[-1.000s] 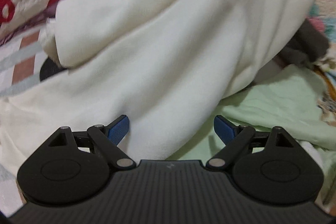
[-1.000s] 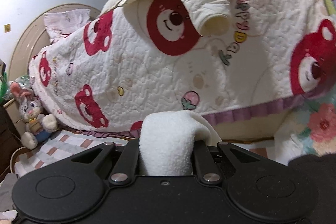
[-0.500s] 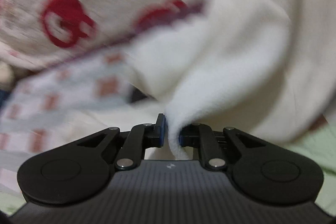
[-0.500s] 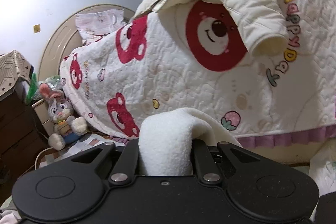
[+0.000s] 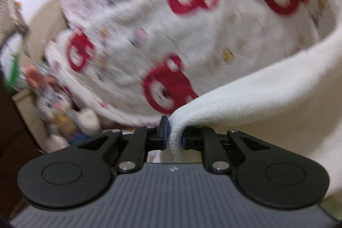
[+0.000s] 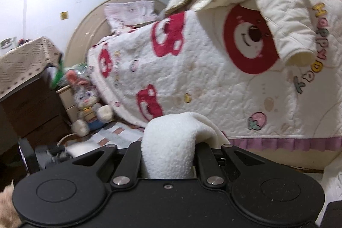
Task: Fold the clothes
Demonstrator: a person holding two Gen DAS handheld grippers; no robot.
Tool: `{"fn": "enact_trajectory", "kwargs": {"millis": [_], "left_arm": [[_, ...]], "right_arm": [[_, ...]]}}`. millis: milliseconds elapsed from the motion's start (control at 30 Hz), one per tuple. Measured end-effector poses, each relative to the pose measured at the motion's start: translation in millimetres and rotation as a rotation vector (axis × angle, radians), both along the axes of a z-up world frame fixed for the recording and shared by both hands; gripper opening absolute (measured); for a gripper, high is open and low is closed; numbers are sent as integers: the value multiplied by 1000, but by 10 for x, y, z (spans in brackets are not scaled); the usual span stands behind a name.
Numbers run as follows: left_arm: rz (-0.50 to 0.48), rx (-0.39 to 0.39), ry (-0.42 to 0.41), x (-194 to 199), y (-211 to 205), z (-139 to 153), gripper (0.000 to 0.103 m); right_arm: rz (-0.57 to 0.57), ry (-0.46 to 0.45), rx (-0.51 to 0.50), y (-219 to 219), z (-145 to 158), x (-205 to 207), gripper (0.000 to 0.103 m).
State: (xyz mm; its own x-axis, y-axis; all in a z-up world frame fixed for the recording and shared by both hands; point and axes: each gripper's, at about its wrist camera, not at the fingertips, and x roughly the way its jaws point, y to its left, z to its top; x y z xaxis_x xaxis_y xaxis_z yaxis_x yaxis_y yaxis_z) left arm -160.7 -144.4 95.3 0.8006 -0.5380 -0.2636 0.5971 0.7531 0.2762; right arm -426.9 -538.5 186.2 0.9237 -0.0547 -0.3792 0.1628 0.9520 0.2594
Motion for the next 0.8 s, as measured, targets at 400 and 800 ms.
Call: {"fn": "enact_trajectory", "kwargs": {"millis": [400, 800], "left_arm": [[13, -203, -164, -407, 754, 1413, 12], [204, 40, 383, 1685, -516, -419, 39]], "right_arm": [[230, -52, 343, 73, 275, -291, 15], [-130, 455, 162, -756, -1402, 1627, 32]]}}
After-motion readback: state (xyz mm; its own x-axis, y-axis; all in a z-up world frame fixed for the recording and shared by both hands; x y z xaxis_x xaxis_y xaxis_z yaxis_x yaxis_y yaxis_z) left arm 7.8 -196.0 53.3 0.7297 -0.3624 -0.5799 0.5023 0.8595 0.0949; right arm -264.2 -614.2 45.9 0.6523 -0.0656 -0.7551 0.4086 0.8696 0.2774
